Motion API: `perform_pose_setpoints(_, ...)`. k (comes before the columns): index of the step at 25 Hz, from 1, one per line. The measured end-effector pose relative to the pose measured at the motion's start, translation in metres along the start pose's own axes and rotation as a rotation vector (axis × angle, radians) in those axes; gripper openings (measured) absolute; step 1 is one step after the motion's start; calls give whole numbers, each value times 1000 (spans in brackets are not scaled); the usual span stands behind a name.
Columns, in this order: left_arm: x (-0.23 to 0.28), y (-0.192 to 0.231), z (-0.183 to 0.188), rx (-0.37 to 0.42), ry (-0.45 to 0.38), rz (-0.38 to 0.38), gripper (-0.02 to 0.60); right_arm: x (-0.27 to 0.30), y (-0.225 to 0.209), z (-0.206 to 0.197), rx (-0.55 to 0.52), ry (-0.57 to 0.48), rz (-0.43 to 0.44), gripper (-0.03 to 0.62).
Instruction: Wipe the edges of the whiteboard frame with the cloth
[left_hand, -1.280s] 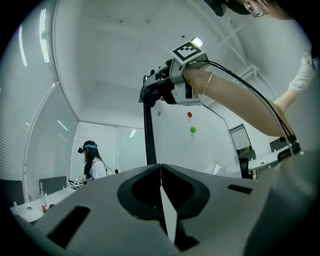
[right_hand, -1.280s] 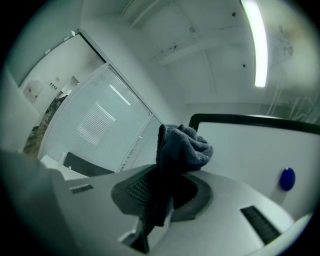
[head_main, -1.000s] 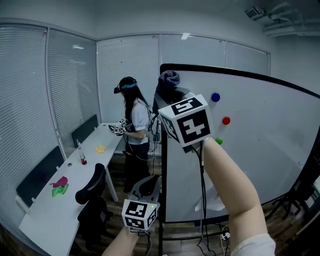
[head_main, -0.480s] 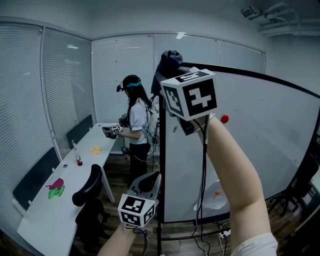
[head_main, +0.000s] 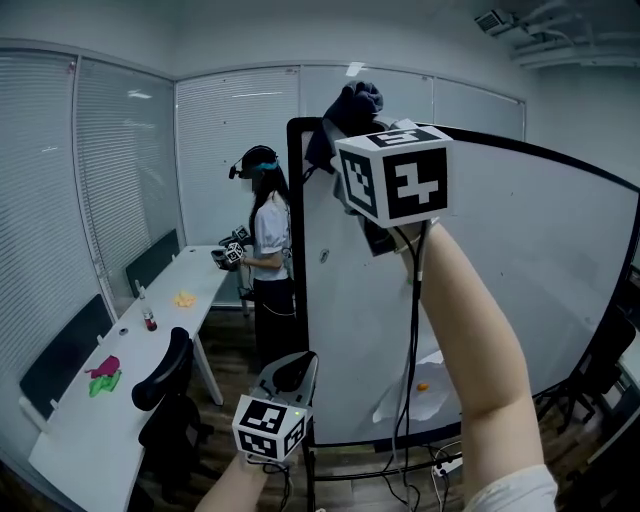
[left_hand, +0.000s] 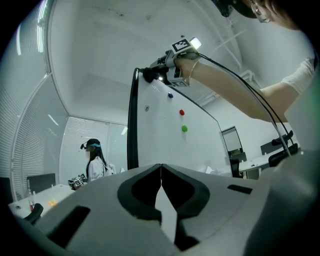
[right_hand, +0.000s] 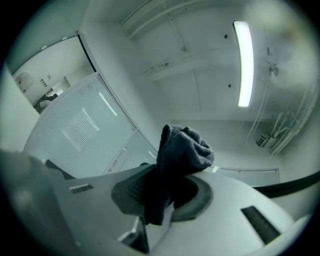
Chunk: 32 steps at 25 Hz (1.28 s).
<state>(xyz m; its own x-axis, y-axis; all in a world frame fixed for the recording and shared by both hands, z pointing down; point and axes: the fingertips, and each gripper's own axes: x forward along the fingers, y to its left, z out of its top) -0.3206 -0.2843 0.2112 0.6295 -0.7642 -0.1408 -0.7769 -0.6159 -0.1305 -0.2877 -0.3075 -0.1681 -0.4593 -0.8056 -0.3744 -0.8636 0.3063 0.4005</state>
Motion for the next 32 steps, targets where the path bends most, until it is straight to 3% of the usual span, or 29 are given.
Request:
perform_pose_setpoints(17, 70, -115, -5, 6, 11, 86, 18, -77, -136, -18, 78, -32, -44, 67)
perform_pose_setpoints(25, 98, -179, -22, -58, 44, 77, 18, -111, -193, -38, 110, -19, -54, 67)
perform_pose_setpoints(32, 103, -208, -30, -103, 38, 50, 18, -123, -207, -45, 137, -7, -32, 67)
